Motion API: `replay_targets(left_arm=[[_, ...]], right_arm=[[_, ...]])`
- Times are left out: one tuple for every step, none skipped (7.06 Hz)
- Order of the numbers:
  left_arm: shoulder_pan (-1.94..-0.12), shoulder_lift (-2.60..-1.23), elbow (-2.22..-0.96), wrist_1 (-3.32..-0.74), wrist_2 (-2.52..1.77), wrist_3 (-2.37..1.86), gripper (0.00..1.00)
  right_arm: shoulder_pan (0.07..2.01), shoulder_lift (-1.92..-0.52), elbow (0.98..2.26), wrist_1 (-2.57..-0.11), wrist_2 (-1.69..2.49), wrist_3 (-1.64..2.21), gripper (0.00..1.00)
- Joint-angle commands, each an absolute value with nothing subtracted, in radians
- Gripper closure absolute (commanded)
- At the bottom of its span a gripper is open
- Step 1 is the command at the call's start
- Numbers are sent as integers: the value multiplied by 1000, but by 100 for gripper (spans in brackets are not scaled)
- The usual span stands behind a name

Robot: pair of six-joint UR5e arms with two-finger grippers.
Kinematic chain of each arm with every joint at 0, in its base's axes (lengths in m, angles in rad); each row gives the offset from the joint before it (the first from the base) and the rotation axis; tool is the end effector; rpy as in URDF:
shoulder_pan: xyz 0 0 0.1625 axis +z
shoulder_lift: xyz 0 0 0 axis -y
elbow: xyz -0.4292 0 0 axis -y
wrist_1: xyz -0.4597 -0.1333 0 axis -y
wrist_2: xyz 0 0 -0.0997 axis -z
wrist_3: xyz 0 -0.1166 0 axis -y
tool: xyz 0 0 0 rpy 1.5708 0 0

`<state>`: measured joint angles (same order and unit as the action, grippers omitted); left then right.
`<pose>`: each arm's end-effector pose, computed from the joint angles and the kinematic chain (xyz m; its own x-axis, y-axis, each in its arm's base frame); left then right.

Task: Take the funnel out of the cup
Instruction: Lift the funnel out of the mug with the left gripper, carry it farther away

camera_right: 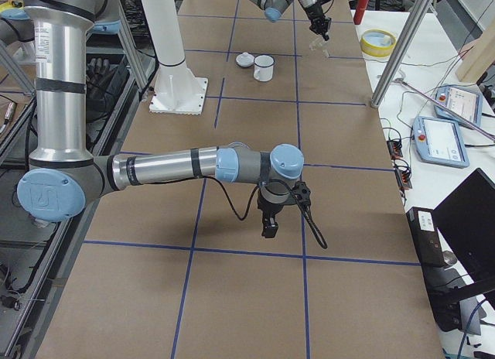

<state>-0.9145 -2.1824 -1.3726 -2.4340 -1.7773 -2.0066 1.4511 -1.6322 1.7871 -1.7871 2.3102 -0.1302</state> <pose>0.4049 -0.7049 0.2669 -0.1164 -0.5260 -0.8425 0.6691 0.5854 -0.4579 -0.0080 -0.5249 0.6121 0.7168 -0.1754 0.6749 0.2141 0.9765 0.0265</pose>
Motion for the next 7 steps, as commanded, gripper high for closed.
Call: replay_targets(left_arm=[[-849, -2180, -1211, -2710, -1627, -2028, 100], [-813, -2175, -1188, -2758, -1602, -2034, 100], [-790, -2163, -1158, -2823, -1562, -2037, 100], [-787, -2158, -1146, -2847, -1556, -2060, 100], [-787, -2158, -1146, -2847, -1555, -2060, 77], [-787, -2157, -1146, -2847, -1557, -2062, 24], [-788, -2148, -1158, -2839, -1566, -2051, 1]], right_arm=[[1451, -1632, 1787, -1787, 2310, -129, 0], [1451, -1632, 1787, -1787, 2310, -129, 0], [1451, -1632, 1787, -1787, 2310, -130, 0], [1451, -1632, 1787, -1787, 2310, -130, 0], [1451, -1632, 1787, -1787, 2310, -129, 0], [1451, -1632, 1787, -1787, 2310, -129, 0], [1451, -1632, 1787, -1787, 2310, -130, 0]])
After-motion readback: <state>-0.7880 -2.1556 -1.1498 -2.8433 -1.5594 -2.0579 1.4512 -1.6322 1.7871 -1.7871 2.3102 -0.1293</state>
